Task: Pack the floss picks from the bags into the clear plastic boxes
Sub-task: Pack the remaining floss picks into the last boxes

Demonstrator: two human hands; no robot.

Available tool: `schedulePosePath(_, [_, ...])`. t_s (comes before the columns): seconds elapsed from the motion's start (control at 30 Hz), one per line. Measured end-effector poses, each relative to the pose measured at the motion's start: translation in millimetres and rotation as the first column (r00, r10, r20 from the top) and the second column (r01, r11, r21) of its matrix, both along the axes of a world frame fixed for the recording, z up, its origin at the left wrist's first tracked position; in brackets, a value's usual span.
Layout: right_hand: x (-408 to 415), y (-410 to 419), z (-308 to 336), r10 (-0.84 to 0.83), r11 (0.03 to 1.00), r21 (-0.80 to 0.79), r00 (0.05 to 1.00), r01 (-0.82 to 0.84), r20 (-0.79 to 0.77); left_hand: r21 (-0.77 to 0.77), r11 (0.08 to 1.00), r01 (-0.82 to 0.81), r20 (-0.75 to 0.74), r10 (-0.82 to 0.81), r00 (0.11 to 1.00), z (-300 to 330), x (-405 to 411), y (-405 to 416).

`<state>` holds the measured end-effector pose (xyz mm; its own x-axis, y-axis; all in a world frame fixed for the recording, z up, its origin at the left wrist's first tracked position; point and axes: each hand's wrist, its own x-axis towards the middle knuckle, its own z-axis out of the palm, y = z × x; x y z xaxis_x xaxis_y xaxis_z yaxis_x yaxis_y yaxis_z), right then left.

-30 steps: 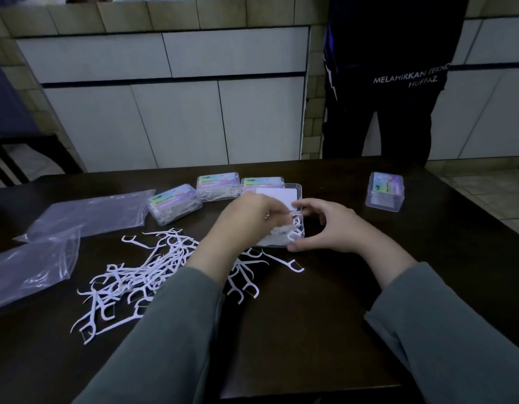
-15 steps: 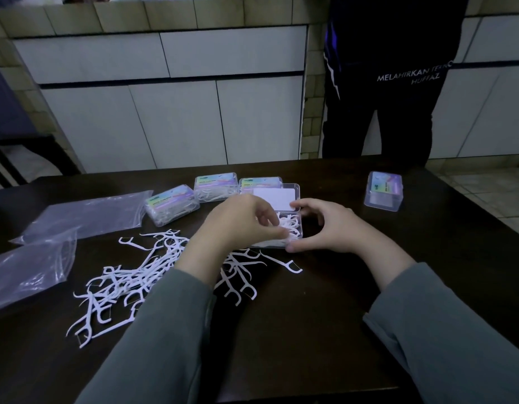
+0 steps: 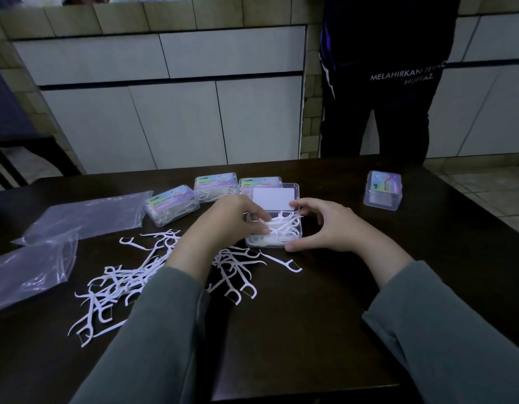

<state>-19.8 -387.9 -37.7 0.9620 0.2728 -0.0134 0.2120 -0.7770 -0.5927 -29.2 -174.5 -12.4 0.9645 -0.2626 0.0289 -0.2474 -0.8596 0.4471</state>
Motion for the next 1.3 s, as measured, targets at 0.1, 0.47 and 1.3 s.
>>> schedulePosePath(0.1, [-1,0,1,0.001,1.0,-0.018,1.0,0.0,0.022,0.013,1.0,0.0,0.09,-0.001,0.996,-1,2,1])
schedulePosePath(0.47, [-5,1,1,-0.02,0.999,-0.043,0.998,0.023,0.056,0.087,0.984,0.154,0.221,-0.17,0.96,-9,0,-21])
schedulePosePath(1.3, [-38,23,5,-0.066,0.982,-0.141,0.921,0.129,0.384,-0.363,0.931,0.036,0.209,0.044,0.977,1,-22,12])
